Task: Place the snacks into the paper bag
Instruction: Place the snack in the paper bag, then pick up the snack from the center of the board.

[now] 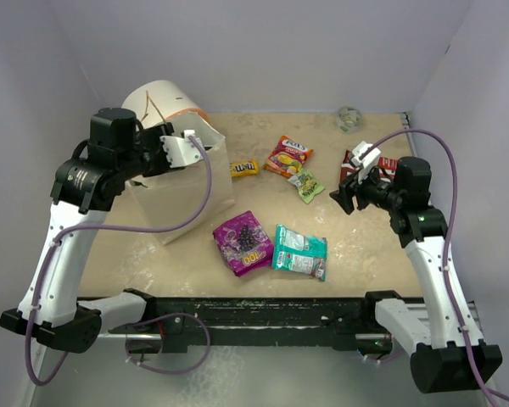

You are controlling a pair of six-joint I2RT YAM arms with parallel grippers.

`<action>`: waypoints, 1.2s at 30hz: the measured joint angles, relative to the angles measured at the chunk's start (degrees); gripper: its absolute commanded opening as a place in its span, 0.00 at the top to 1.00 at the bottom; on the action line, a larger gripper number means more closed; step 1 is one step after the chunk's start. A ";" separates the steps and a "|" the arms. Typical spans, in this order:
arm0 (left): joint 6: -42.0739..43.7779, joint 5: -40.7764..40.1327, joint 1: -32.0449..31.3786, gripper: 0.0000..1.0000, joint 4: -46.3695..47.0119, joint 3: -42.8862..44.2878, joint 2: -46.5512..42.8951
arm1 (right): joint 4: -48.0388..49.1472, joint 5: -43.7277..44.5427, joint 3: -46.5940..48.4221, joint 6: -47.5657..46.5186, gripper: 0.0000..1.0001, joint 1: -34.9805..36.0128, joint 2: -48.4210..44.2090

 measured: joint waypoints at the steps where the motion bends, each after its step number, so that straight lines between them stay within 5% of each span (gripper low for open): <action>1: -0.04 -0.04 0.00 0.40 0.11 0.24 -0.24 | 0.15 0.81 0.00 0.17 0.32 0.00 0.50; 14: -9.90 -5.40 0.00 0.01 9.11 1.53 -2.84 | 6.75 20.57 -0.66 -1.75 0.17 0.02 13.81; 28: -23.10 -5.68 0.00 0.01 15.06 2.29 -3.98 | 14.03 30.84 5.46 -7.10 0.21 1.81 42.10; 36: -25.11 -3.63 0.00 0.01 15.26 1.31 -4.28 | 16.17 35.06 10.12 -8.46 0.37 2.64 52.63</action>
